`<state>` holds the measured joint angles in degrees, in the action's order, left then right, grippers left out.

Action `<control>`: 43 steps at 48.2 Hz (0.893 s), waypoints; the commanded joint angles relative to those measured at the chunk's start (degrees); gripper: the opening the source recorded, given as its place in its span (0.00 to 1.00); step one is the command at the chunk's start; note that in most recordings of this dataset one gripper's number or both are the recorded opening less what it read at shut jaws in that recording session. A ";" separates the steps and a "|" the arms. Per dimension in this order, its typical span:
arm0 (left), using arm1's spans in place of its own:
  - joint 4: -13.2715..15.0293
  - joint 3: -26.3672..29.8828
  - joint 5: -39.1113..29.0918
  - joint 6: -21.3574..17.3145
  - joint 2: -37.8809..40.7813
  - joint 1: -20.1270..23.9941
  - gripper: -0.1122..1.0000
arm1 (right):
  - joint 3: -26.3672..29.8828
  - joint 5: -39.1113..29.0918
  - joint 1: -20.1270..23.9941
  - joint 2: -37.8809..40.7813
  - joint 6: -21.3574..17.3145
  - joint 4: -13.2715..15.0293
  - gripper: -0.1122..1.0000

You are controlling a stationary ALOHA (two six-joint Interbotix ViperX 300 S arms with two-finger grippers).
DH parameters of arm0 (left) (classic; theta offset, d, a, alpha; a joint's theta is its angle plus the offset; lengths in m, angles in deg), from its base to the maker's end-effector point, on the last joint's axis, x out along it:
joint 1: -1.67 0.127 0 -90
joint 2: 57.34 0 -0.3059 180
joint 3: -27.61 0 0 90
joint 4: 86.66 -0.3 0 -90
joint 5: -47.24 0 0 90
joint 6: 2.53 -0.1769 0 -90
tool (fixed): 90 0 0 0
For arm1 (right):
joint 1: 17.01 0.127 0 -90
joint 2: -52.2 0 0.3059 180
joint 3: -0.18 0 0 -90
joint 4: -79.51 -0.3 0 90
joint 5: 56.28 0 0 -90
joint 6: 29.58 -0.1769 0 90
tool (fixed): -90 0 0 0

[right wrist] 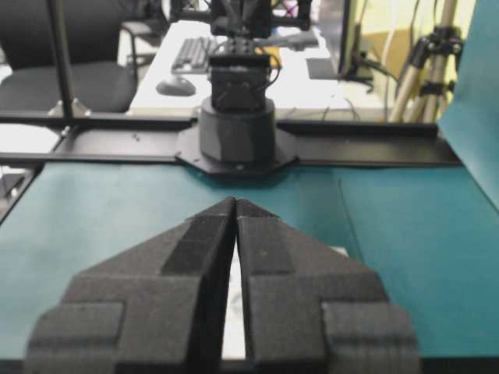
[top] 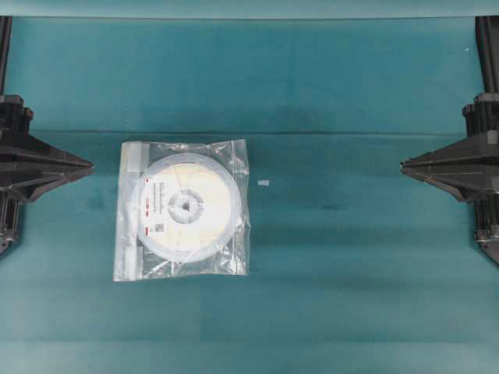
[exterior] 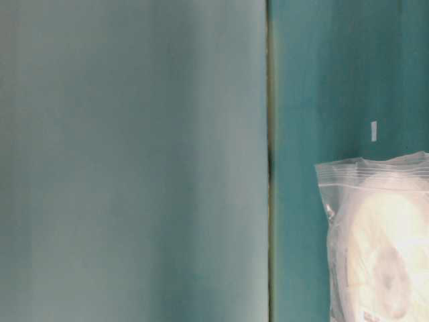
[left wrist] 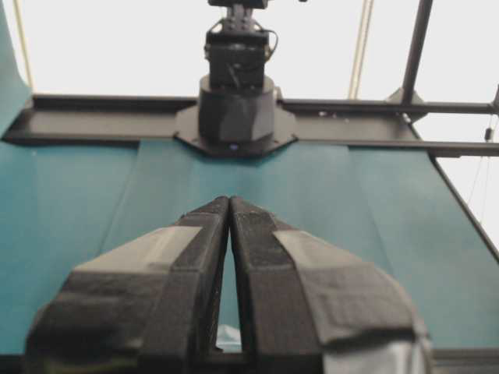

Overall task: Take out the reel from the clear zip bag.
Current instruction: 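Move the left gripper toward the left edge of the clear bag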

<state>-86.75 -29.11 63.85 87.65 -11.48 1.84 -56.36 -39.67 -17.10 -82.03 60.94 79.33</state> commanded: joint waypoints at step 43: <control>-0.97 -2.72 -10.99 52.47 8.00 5.63 0.09 | 5.71 -3.78 -0.18 22.94 -27.86 -9.14 0.10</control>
<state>-87.54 -31.65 52.78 139.41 -4.54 7.29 -52.58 -43.89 -17.19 -61.64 34.49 70.28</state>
